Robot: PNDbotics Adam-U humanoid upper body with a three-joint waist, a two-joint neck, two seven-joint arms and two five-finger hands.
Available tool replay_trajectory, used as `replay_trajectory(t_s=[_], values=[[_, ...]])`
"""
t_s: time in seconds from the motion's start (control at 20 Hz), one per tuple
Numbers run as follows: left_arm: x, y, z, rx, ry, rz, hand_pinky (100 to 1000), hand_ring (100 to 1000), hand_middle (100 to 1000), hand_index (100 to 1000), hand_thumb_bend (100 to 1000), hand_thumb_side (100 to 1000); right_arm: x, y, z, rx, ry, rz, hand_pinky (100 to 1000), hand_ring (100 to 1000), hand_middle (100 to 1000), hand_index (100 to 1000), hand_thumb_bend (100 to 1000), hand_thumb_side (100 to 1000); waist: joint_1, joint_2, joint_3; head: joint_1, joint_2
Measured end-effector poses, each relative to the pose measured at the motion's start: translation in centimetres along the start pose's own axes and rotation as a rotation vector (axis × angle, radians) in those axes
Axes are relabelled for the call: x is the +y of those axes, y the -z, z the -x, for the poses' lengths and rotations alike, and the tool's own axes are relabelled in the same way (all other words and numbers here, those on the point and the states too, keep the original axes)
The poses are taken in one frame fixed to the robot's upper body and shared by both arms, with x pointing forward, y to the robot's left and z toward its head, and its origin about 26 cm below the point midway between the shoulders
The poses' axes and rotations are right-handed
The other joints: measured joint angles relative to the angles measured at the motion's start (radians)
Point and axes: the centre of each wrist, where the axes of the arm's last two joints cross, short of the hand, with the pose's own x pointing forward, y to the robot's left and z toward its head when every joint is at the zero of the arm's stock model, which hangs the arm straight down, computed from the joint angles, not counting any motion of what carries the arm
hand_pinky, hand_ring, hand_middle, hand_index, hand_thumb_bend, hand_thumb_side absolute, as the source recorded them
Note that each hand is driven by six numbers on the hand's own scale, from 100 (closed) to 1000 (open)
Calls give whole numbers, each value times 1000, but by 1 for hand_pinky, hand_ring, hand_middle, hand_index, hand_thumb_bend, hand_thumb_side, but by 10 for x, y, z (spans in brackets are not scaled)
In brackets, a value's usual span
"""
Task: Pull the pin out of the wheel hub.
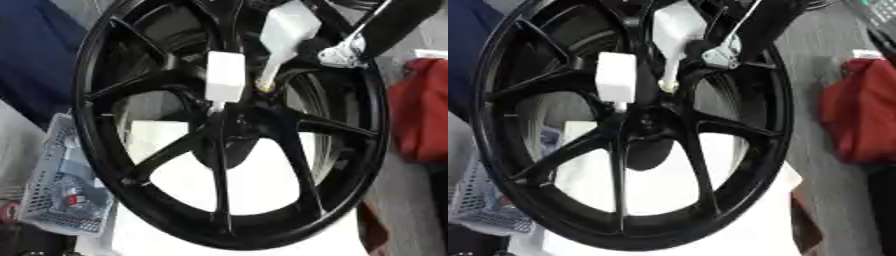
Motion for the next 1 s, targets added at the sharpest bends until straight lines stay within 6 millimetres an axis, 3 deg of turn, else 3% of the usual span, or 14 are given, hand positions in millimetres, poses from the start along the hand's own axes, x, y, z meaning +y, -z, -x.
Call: replay_trajectory(t_s=[0.3, 0.6, 0.8, 1.0], values=[[1, -1, 0, 0, 3, -11, 825, 602, 736, 888, 179, 846, -8, -41, 28, 130, 72, 211, 779, 630, 222, 397, 100, 100, 5, -2, -12, 2, 0], [2, -3, 1, 4, 3, -24, 825, 602, 737, 888, 180, 845, 4, -99, 91, 435, 175, 474, 775, 608, 219, 413, 100, 100, 11, -7, -25, 19, 0], [3, -4, 0, 4, 4, -31, 825, 603, 736, 888, 180, 845, 30, -146, 139, 728, 231, 636, 771, 594, 219, 421, 100, 100, 14, -8, -34, 34, 0], [4, -4, 0, 5, 6, -40, 825, 603, 737, 888, 180, 844, 71, -188, 172, 972, 274, 735, 775, 604, 238, 435, 100, 100, 20, -10, -42, 54, -1]])
